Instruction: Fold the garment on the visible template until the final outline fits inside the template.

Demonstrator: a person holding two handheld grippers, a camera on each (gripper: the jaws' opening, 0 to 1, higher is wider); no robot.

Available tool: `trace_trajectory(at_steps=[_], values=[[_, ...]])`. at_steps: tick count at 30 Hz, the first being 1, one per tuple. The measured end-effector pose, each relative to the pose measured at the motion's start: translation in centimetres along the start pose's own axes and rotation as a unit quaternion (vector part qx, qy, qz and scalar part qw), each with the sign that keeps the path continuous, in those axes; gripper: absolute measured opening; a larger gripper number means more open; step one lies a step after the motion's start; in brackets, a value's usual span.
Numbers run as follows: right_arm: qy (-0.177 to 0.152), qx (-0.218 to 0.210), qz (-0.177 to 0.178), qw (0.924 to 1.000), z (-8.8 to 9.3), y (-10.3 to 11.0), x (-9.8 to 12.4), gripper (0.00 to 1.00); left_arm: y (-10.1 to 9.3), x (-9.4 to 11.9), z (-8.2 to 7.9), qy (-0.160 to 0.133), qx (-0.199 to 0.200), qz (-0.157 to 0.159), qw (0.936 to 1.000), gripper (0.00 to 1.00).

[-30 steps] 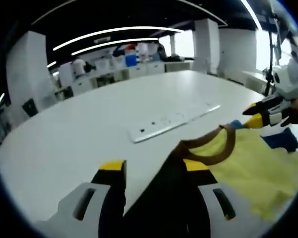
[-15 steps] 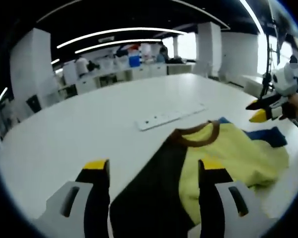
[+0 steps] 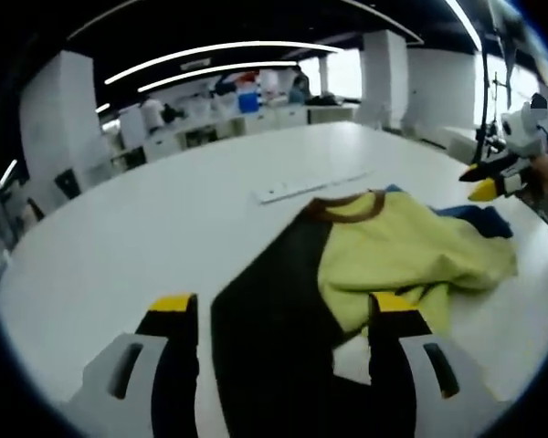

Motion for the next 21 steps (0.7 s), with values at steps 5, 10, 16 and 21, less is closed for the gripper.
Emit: trace_trajectory(at_steps=[5,10,16,21], values=[[0.005,0.001,0.003,1.0000,1.0,0.2,1.6,0.45,-0.2,1.6,1.1,0.015,-0.006,-0.002,0.9999,0.68],[0.009,0.000,0.011,0.9999,2.0,0.0,3.1,0.42,-0.2,2.9,2.2,0.020,0.009,-0.015,0.9996,0.60],[0.015,0.010,0.014,0.9997,3.1,0.0,4.6,0.33,0.1,4.0,4.0,0.047,0.027,-0.039,0.9978,0.48],[0.026,0.024,0.009,0.9994,4.5,0.3,5.6,0.23,0.7,5.3,5.6,0.073,0.028,-0.064,0.9949,0.44]])
Point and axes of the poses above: the point that each gripper's makers call its tool centre point, and the gripper's own axes: x roughly backward along the fingers, y roughly to its left, z roughly out of its underside, the point moved 4 cm from there along x, roughly backward along the fingers, and after that the axes turned 13 degrees about -y, right-handed, at the moved point
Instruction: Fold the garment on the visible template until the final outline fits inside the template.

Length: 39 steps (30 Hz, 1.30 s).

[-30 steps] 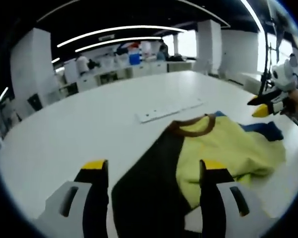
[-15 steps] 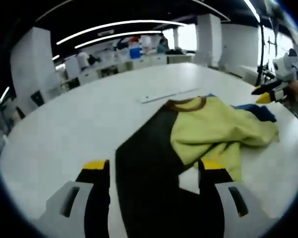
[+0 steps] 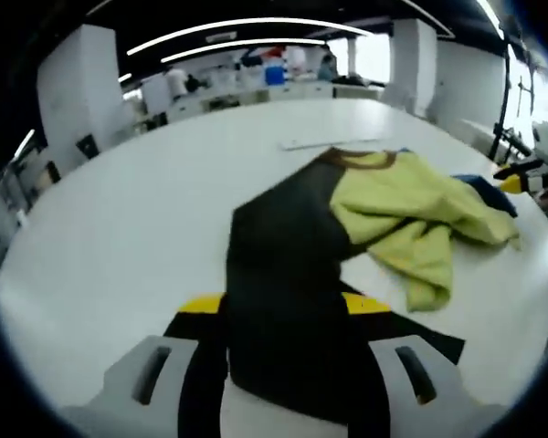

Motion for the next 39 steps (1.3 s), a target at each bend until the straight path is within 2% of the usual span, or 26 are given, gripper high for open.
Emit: trace_trajectory(at_steps=[4,8,9,13,16,21,25,28,34,39], values=[[0.006,-0.006,0.001,1.0000,1.2,-0.1,0.4,0.21,0.8,0.3,0.9,0.012,0.007,-0.016,0.9998,0.40],[0.008,-0.002,0.008,0.9999,1.8,-0.2,0.6,0.16,1.0,0.6,1.9,0.037,0.040,-0.022,0.9982,0.32],[0.015,0.002,0.010,0.9998,2.1,-0.2,0.7,0.14,0.8,0.4,1.7,0.023,0.067,-0.019,0.9973,0.31],[0.018,0.004,0.011,0.9998,2.6,-0.2,1.0,0.11,1.0,0.5,1.9,0.030,0.059,-0.020,0.9976,0.29],[0.021,0.009,0.011,0.9997,3.0,-0.2,1.2,0.03,1.0,0.4,1.8,0.029,0.060,-0.019,0.9976,0.27],[0.016,0.003,0.014,0.9998,3.5,-0.5,1.3,0.00,0.3,0.1,1.5,0.033,0.051,-0.002,0.9981,0.06],[0.016,-0.008,0.018,0.9997,3.9,-0.6,1.3,0.00,0.1,0.0,1.4,0.038,0.022,0.002,0.9990,0.03],[0.008,-0.017,0.022,0.9996,3.6,-0.6,1.6,0.00,0.3,0.1,1.3,0.037,0.011,0.005,0.9993,0.02],[-0.014,-0.018,0.023,0.9995,1.7,-0.9,2.6,0.00,0.9,0.4,1.1,0.030,0.002,0.004,0.9995,0.02],[-0.045,-0.023,0.033,0.9982,-0.7,-1.8,3.3,0.00,1.6,0.6,0.4,0.013,-0.015,0.018,0.9996,0.02]])
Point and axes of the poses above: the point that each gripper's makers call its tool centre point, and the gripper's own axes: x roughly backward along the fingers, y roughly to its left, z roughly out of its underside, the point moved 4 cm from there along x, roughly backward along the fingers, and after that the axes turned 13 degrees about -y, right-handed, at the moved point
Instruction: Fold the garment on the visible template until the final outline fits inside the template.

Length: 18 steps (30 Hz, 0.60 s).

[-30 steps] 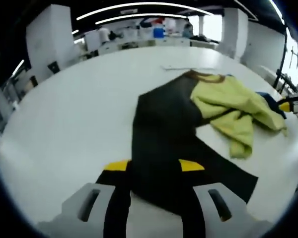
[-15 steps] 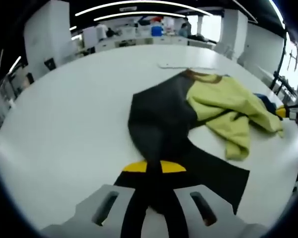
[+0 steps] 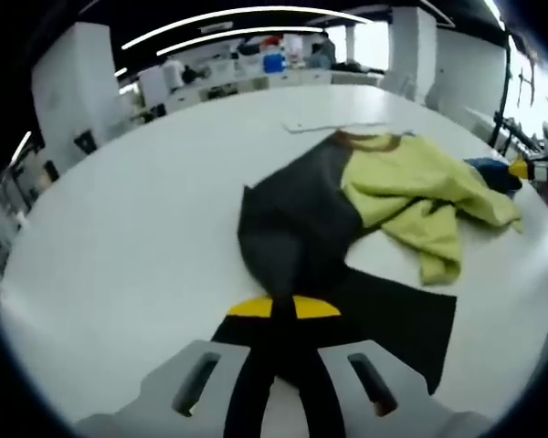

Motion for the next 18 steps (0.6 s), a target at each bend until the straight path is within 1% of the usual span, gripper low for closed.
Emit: trace_trajectory(at_steps=[4,7,9,11,14,18], values=[[-0.017,0.008,0.013,0.9997,-1.5,-1.1,0.0,0.00,0.4,0.0,-0.4,-0.007,-0.001,0.002,1.0000,0.02],[-0.021,0.012,0.023,0.9994,-2.2,-1.9,-0.2,0.00,0.4,-0.1,-0.5,-0.004,-0.004,0.001,1.0000,0.02],[-0.021,0.023,0.035,0.9989,-2.7,-2.8,-0.5,0.00,0.3,-0.2,-0.4,0.001,-0.016,0.001,0.9999,0.02],[-0.020,0.029,0.044,0.9984,-3.2,-3.6,-0.9,0.00,0.2,-0.3,-0.4,0.004,-0.019,0.001,0.9998,0.02],[-0.021,0.020,0.054,0.9981,-3.6,-4.8,-1.5,0.00,0.3,-0.4,-0.2,0.007,-0.025,0.002,0.9997,0.02],[-0.012,0.023,0.069,0.9973,-3.6,-6.3,-2.5,0.00,0.4,-0.4,-0.2,0.006,-0.013,0.000,0.9999,0.02]])
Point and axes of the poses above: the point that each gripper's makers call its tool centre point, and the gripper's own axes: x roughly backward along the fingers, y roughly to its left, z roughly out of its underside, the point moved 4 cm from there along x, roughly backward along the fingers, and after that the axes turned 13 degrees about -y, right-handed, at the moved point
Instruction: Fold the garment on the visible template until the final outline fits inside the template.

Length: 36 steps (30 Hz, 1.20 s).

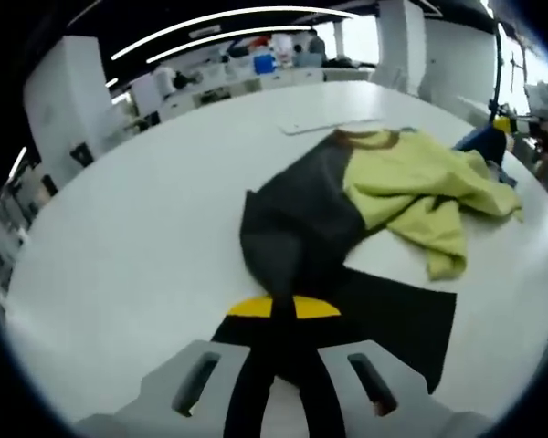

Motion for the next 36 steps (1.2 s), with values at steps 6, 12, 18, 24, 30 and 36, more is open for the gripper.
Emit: trace_trajectory(at_steps=[6,12,18,24,30,36], values=[[0.030,-0.001,0.018,0.9994,1.4,-1.7,-1.4,0.00,0.2,-0.1,0.3,0.000,0.016,-0.003,0.9999,0.02],[0.064,-0.013,0.040,0.9971,3.2,-3.2,-2.3,0.00,0.3,-0.3,0.3,-0.001,0.021,-0.004,0.9998,0.02],[0.101,-0.023,0.058,0.9929,5.2,-4.6,-2.6,0.00,0.6,-0.3,0.5,0.001,0.032,-0.006,0.9995,0.02],[0.126,-0.021,0.072,0.9891,6.3,-5.1,-2.5,0.00,0.7,-0.4,0.5,0.004,0.030,-0.007,0.9995,0.02],[0.140,-0.023,0.093,0.9855,7.0,-5.7,-2.4,0.00,1.0,-0.4,0.6,0.003,0.056,-0.009,0.9984,0.02],[0.149,-0.022,0.098,0.9836,7.5,-6.2,-2.5,0.00,0.9,-0.5,0.7,0.005,0.049,-0.010,0.9988,0.02]])
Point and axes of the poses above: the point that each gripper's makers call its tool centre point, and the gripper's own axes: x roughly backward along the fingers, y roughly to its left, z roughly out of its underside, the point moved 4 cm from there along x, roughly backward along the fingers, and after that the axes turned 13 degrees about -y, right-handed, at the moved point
